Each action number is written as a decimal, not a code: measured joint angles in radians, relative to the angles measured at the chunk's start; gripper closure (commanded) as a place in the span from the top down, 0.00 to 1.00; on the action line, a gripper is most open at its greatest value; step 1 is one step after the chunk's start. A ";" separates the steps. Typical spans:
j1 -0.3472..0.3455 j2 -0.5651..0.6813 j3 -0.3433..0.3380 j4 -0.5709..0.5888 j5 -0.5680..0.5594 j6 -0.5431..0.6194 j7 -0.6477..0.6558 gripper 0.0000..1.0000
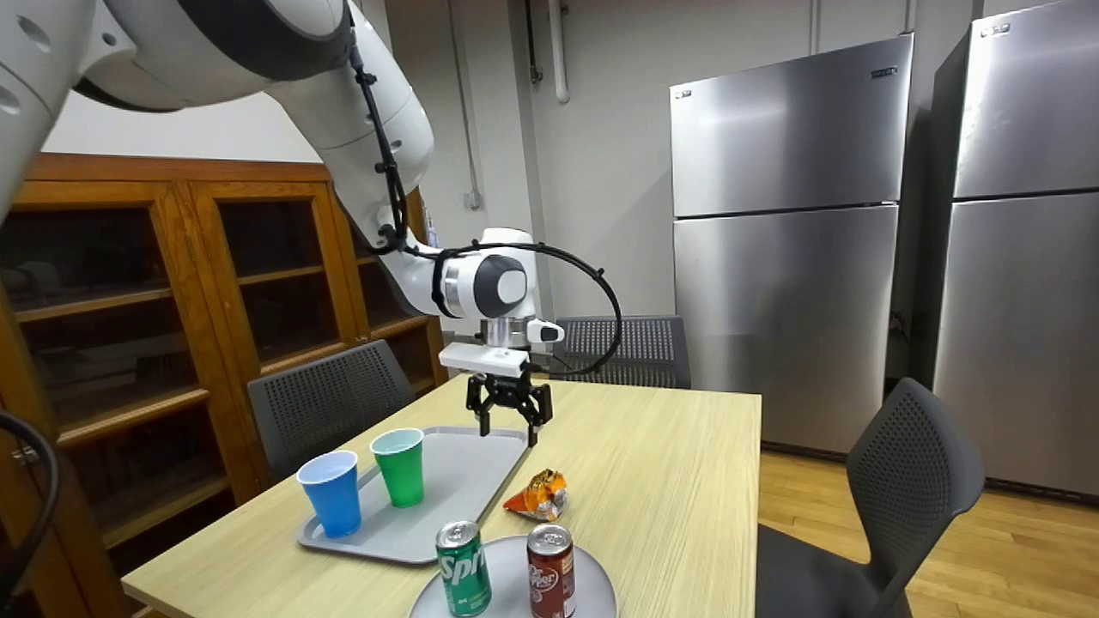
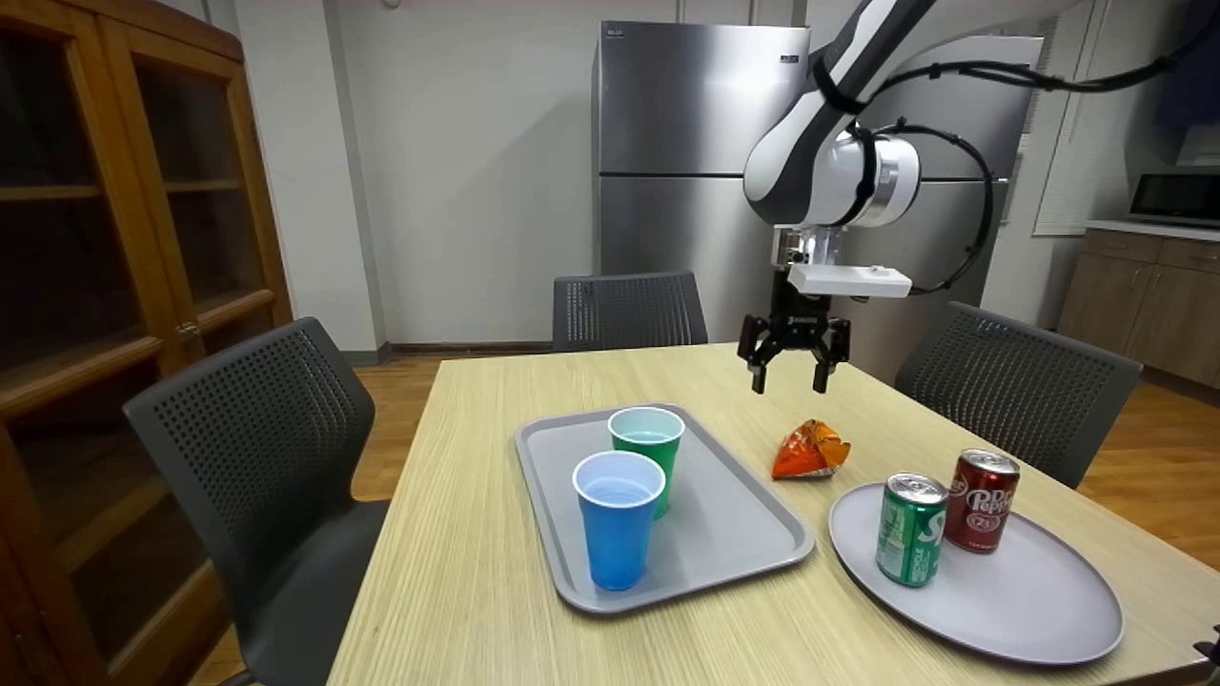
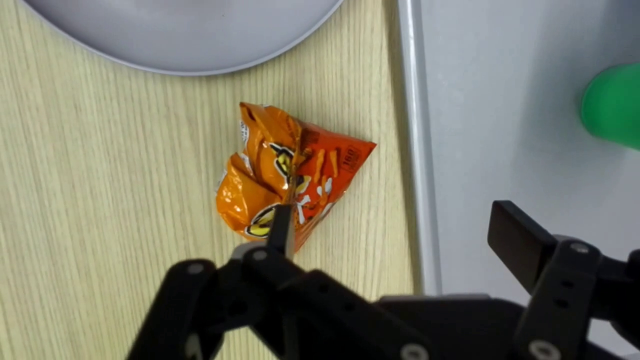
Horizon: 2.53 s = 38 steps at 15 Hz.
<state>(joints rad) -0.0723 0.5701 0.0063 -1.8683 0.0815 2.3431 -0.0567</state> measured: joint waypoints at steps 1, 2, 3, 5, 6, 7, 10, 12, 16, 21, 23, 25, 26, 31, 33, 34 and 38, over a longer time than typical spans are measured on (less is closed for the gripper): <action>0.005 -0.023 0.003 -0.017 0.000 -0.004 0.000 1.00; 0.009 -0.046 0.005 -0.035 0.000 -0.006 0.000 1.00; 0.015 -0.070 0.008 -0.054 0.000 -0.007 0.000 1.00; 0.027 -0.113 0.015 -0.090 0.000 -0.007 0.000 1.00; 0.033 -0.130 0.021 -0.107 0.000 -0.007 0.000 1.00; 0.040 -0.145 0.028 -0.122 0.000 -0.007 0.000 1.00; 0.068 -0.183 0.046 -0.160 0.000 -0.013 0.000 1.00; 0.088 -0.203 0.055 -0.177 0.000 -0.021 0.000 1.00; 0.123 -0.219 0.066 -0.182 0.000 -0.042 0.001 1.00; 0.153 -0.217 0.066 -0.180 -0.002 -0.045 0.004 1.00; 0.161 -0.207 0.067 -0.171 -0.002 -0.045 0.006 1.00; 0.168 -0.189 0.067 -0.154 -0.002 -0.045 0.007 1.00; 0.171 -0.177 0.067 -0.142 -0.002 -0.045 0.008 1.00; 0.180 -0.094 0.067 -0.063 -0.003 -0.045 0.010 1.00; 0.180 -0.053 0.067 -0.027 -0.003 -0.045 0.010 1.00; 0.180 -0.032 0.067 -0.008 -0.003 -0.045 0.010 1.00; 0.180 0.034 0.067 0.057 -0.003 -0.047 0.010 1.00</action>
<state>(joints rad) 0.1079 0.6038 0.0735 -1.8118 0.0788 2.2965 -0.0468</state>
